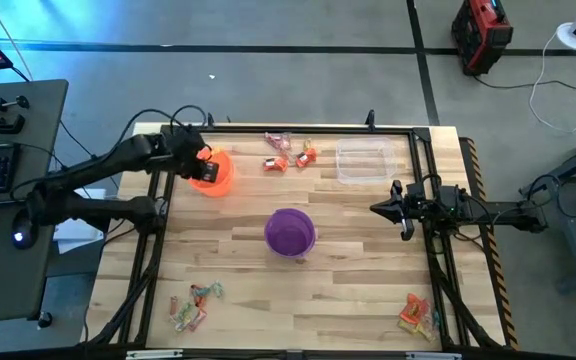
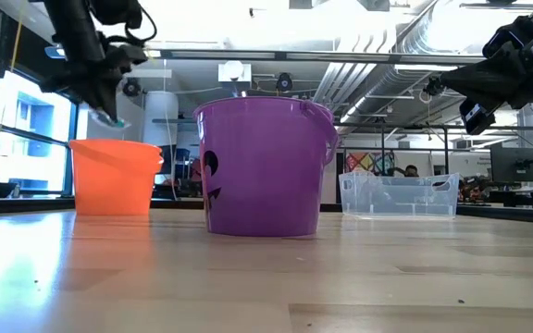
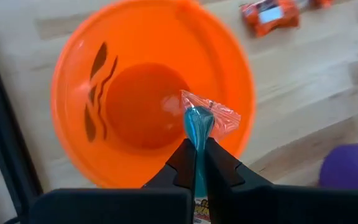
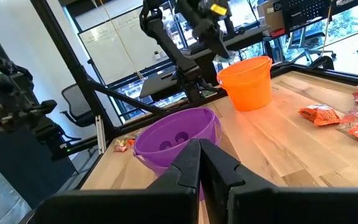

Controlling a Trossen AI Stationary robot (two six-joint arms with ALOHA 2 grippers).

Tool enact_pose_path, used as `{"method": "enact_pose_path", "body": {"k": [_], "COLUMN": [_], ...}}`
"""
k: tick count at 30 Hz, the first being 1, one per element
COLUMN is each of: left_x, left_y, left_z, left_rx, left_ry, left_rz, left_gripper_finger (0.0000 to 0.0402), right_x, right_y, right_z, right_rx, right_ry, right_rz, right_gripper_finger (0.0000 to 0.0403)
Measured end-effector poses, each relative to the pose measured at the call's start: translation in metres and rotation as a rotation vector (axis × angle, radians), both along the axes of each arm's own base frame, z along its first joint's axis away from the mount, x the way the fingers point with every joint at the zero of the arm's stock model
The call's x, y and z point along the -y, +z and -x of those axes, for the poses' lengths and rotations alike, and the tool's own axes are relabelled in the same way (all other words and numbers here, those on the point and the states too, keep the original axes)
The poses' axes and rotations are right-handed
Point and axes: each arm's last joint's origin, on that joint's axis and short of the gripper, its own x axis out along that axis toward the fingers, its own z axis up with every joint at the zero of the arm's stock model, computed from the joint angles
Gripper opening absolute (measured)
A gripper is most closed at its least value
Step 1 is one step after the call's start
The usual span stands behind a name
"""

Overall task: Sort candy by brand, put in halloween buckets
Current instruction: Put the blue gummy into the orange bucket, then put the green gummy into the orange bucket

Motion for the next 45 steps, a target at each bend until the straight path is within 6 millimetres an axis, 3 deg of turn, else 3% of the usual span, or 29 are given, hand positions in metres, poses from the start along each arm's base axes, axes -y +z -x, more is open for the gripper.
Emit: {"method": "enact_pose_path", "body": {"k": [5, 14, 21, 27, 32, 36, 40, 45], "left_x": [-0.003, -0.007, 0.011, 0.058, 0.105, 0.146, 0.192, 0.239], "left_y": [-0.009, -0.007, 0.001, 0.021, 0.022, 0.017, 0.0, -0.037], "left_z": [-0.004, -0.01, -0.008, 0.0, 0.014, 0.008, -0.004, -0.021], "left_rx": [-0.047, -0.053, 0.082, 0.343, 0.291, 0.246, 0.157, 0.003], "left_ry": [-0.05, -0.223, -0.498, -0.852, -1.097, -1.321, -1.64, -1.936], "left_rz": [-0.023, -0.122, -0.038, 0.097, 0.196, 0.143, -0.018, -0.218], "left_gripper_finger": [0.0044, 0.0151, 0.0169, 0.017, 0.017, 0.017, 0.017, 0.017], "right_x": [0.0, 0.0, 0.0, 0.0, 0.0, 0.0, 0.0, 0.0], "right_y": [0.0, 0.0, 0.0, 0.0, 0.0, 0.0, 0.0, 0.0], "right_z": [0.0, 0.0, 0.0, 0.0, 0.0, 0.0, 0.0, 0.0], "right_rx": [0.0, 0.0, 0.0, 0.0, 0.0, 0.0, 0.0, 0.0], "right_ry": [0.0, 0.0, 0.0, 0.0, 0.0, 0.0, 0.0, 0.0], "right_rz": [0.0, 0.0, 0.0, 0.0, 0.0, 0.0, 0.0, 0.0], "right_gripper_finger": [0.0, 0.0, 0.0, 0.0, 0.0, 0.0, 0.0, 0.0]}}
